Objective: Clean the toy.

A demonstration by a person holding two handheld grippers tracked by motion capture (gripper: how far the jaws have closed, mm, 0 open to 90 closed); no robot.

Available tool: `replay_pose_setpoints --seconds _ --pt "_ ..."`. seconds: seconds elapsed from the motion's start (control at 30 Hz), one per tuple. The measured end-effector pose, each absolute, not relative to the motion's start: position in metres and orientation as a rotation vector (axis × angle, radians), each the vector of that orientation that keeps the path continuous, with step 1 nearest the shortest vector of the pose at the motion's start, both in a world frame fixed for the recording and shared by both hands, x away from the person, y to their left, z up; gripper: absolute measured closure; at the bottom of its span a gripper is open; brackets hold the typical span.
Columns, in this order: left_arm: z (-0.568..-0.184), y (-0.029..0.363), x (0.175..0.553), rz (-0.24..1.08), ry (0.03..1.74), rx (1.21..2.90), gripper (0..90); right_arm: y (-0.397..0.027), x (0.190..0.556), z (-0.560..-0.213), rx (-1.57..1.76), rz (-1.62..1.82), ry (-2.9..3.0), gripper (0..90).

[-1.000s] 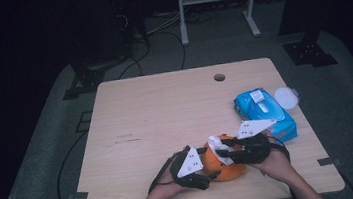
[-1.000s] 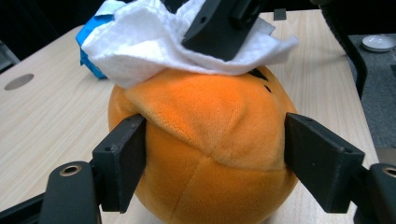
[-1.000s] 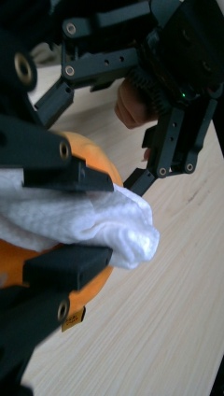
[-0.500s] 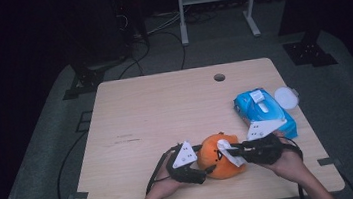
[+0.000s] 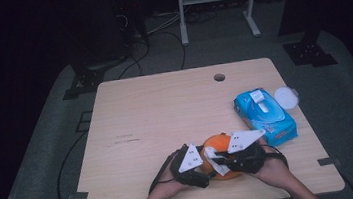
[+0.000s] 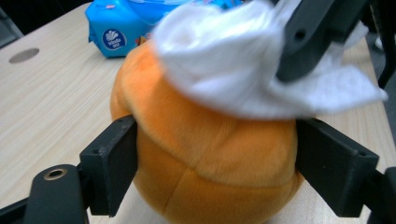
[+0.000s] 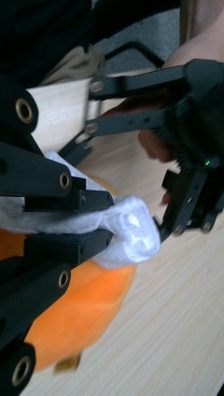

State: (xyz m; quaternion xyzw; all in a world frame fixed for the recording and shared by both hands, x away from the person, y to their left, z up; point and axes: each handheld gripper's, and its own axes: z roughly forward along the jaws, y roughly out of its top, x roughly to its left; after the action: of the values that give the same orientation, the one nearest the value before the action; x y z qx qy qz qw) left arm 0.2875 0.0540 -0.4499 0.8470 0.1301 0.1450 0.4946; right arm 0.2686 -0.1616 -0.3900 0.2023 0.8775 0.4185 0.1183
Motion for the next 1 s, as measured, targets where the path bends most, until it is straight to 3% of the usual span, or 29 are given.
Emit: replay_pose_setpoints --seconds 0.13,0.23,0.5,0.67,0.8,1.0 --pt "-0.451 0.057 0.290 0.323 0.309 2.036 17.2 -0.186 0.275 -0.391 0.660 1.205 2.523 80.4" --pt "-0.449 0.054 0.287 0.362 0.294 2.044 24.2 -0.192 0.275 -0.393 0.687 1.220 2.524 80.6" --pt "-0.449 0.050 0.284 0.367 0.299 2.042 26.8 -0.146 0.262 -0.392 0.525 1.177 2.551 80.5" --pt "-0.451 0.053 0.286 0.353 0.297 2.040 26.6 -0.175 0.274 -0.390 0.654 1.202 2.481 80.7" --pt "-0.447 0.052 0.288 0.261 0.326 2.024 21.9 -0.198 0.281 -0.396 0.753 1.238 2.459 80.8" --pt "-0.450 0.054 0.289 0.301 0.339 2.053 25.5 -0.169 0.266 -0.396 0.608 1.255 2.513 80.8"
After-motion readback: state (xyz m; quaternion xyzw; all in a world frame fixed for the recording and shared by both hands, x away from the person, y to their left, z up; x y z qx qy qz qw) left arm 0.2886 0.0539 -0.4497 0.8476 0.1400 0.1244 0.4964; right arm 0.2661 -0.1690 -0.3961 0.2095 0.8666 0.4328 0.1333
